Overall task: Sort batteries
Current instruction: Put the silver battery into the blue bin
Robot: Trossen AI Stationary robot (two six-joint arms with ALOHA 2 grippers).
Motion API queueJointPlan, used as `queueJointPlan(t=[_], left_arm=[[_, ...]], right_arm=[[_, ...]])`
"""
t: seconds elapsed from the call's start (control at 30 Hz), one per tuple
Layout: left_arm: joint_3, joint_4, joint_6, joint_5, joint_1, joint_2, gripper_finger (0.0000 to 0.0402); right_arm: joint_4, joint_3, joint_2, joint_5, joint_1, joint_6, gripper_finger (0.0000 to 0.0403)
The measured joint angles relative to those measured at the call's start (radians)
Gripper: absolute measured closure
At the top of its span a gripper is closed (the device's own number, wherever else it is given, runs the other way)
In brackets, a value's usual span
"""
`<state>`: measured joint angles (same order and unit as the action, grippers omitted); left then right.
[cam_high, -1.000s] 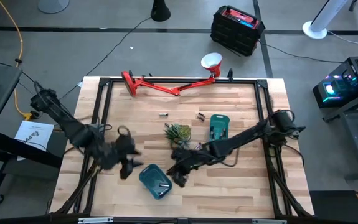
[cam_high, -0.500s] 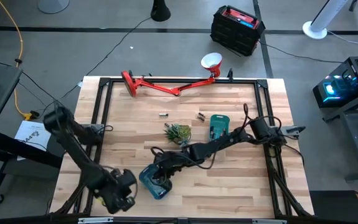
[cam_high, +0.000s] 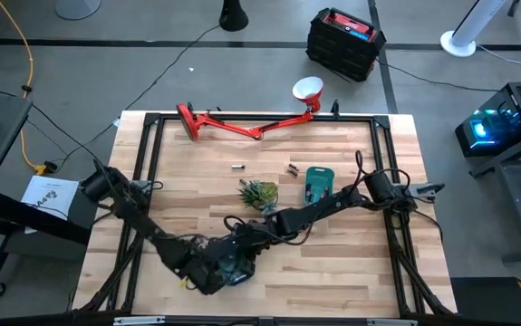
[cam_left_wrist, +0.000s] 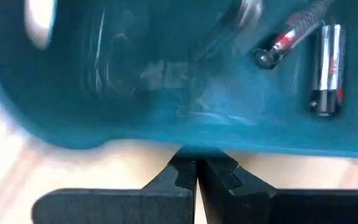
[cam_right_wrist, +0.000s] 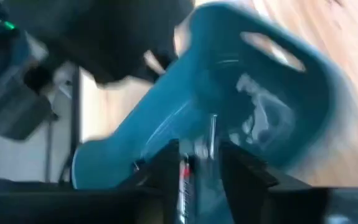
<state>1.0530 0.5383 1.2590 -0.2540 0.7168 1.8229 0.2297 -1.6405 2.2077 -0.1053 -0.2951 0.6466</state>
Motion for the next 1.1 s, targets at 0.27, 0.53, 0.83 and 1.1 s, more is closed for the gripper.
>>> queueJointPlan(t=[0.27, 0.53, 0.83, 1.1], left_arm=[[-0.001, -0.044, -0.223, -0.025, -0.106, -0.003, 0.0401], [-0.001, -0.09, -0.344, -0.018, -0.155, -0.008, 0.0401], [-0.001, -0.087, -0.467, -0.024, -0.187, -0.094, 0.0401], [-0.001, -0.047, -0.488, -0.157, -0.17, -0.266, 0.0401]], right_arm=[[0.329, 0.0, -0.121, 0.174, -0.013, -0.167, 0.0255], [0.646, 0.002, -0.273, 0.321, -0.036, -0.219, 0.0254], [0.565, 0.388, -0.438, 0.216, -0.039, -0.226, 0.0254], [0.388, 0.492, -0.434, 0.186, -0.032, -0.629, 0.0254]])
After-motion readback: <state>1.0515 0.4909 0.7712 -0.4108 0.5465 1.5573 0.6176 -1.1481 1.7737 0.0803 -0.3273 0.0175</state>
